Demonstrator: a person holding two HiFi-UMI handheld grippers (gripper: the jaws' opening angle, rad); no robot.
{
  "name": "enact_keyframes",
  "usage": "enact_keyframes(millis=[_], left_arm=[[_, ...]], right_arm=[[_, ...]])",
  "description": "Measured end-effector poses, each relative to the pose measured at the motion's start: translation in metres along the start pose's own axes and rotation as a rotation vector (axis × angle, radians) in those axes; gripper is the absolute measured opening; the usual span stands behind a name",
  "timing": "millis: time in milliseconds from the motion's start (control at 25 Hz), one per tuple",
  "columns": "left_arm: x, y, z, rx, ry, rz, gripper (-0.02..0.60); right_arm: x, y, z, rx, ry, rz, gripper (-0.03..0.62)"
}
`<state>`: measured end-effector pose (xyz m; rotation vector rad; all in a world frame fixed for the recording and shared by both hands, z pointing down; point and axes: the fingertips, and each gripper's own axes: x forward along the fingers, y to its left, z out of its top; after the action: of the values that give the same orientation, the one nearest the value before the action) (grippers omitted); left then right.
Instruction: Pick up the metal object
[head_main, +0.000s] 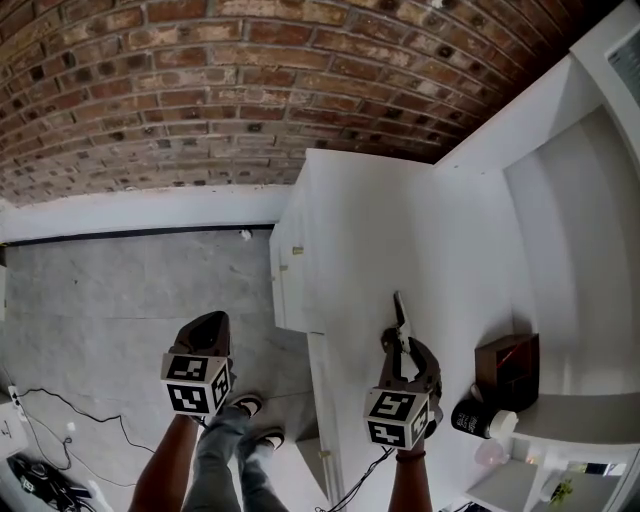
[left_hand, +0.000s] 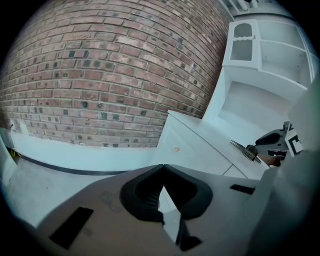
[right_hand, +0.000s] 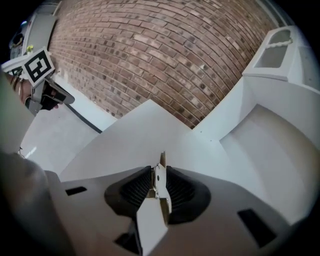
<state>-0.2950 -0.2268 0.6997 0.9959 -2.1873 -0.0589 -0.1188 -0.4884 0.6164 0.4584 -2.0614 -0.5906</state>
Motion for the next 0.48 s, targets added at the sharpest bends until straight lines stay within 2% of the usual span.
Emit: enact_keyframes(millis=[480], left_arm=[[0.009,0.018,0.002,-0.012,0.005,0.017,0.012]], right_arm=[[0.017,0.005,-0.009,-0.031,0.056,-0.017,0.085]])
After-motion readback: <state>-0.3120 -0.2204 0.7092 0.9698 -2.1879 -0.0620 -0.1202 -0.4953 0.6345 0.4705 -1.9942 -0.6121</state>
